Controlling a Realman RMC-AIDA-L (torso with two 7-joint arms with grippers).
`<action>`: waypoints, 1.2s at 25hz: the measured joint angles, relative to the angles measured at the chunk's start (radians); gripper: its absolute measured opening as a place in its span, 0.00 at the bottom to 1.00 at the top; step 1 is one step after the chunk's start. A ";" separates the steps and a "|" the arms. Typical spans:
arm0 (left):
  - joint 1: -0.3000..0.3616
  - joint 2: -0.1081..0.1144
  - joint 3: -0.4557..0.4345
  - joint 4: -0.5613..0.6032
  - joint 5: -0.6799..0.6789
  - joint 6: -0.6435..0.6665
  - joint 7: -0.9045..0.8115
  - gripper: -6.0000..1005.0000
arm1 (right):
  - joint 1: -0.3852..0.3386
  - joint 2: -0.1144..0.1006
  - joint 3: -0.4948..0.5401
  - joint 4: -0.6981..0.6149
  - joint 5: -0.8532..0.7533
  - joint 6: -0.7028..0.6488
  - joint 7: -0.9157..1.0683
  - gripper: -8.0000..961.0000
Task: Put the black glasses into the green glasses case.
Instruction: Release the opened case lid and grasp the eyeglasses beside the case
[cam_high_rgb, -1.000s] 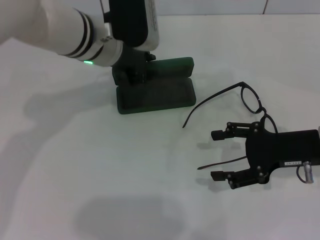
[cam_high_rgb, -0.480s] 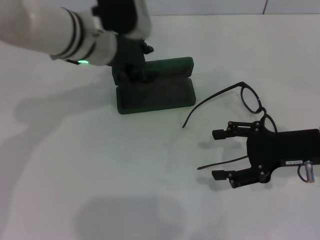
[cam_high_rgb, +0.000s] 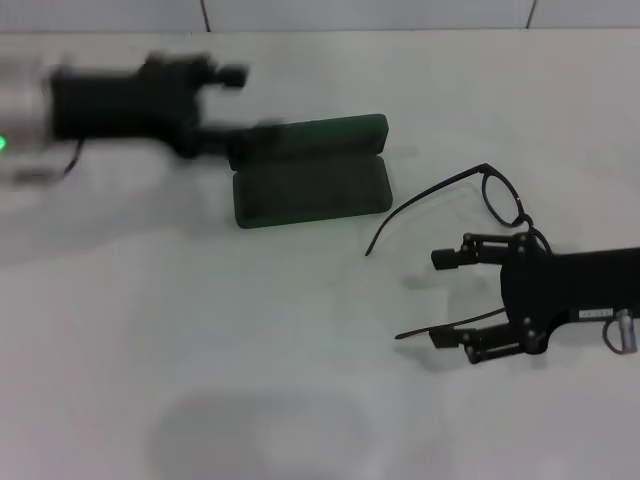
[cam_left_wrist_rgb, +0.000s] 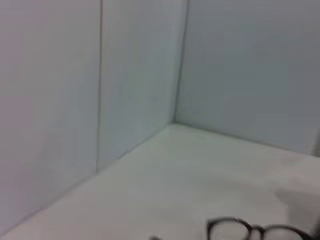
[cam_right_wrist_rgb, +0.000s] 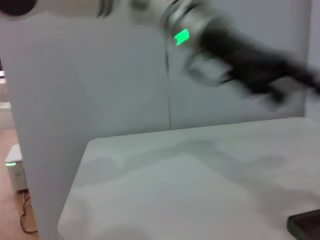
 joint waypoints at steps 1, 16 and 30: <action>0.031 0.007 -0.018 -0.031 -0.015 0.032 0.055 0.83 | -0.002 -0.003 0.003 -0.008 0.000 0.000 0.017 0.89; 0.366 0.014 -0.059 -0.099 0.034 0.135 0.309 0.87 | -0.010 -0.079 0.192 -0.292 -0.197 -0.005 0.592 0.89; 0.321 0.018 -0.062 -0.124 0.073 0.141 0.391 0.87 | 0.361 -0.100 0.220 -0.393 -0.831 -0.132 1.537 0.88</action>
